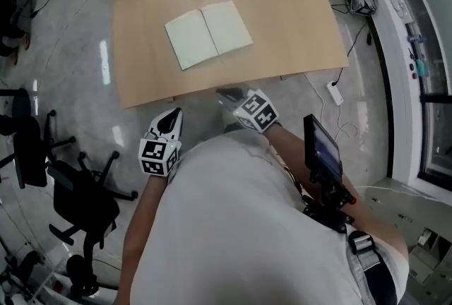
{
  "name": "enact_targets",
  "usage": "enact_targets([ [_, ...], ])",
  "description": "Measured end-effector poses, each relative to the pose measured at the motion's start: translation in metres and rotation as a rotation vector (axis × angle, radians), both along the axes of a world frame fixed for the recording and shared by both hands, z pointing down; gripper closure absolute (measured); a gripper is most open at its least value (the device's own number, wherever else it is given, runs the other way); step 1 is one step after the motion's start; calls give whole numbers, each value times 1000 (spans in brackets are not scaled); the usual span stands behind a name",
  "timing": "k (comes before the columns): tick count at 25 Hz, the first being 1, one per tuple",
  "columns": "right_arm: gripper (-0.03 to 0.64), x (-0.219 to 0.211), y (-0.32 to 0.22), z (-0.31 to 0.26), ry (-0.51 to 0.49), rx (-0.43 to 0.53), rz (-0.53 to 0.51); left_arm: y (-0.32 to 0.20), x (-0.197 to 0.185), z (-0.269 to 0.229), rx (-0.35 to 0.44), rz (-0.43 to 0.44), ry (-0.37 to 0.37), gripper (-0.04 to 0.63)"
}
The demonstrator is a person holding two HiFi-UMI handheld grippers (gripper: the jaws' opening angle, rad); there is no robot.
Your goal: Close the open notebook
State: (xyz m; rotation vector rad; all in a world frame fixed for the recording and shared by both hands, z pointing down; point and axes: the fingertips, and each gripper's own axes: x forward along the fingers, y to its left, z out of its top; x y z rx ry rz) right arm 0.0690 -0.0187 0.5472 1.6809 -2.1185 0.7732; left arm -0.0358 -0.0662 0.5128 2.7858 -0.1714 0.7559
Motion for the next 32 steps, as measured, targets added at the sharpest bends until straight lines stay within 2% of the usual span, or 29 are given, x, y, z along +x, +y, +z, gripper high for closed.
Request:
enact_targets([
  [6, 600, 20, -25, 19, 197, -53, -232, -5, 18, 1, 7, -87, -27, 588],
  [11, 600, 36, -47, 39, 359, -76, -411, -8, 10, 6, -4, -234, -47, 588],
  [16, 600, 44, -74, 50, 569, -66, -514, -10, -10, 9, -30, -356, -45, 588],
  [21, 600, 39, -99, 59, 717, -22, -668, -3, -30, 12, -98, -496, -12, 588],
  [25, 598, 33, -113, 72, 810, -23, -759, 0, -45, 17, -104, -547, -13, 588],
  [32, 594, 30, -119, 96, 1002, -72, -856, 2, -80, 19, -114, -635, -10, 588],
])
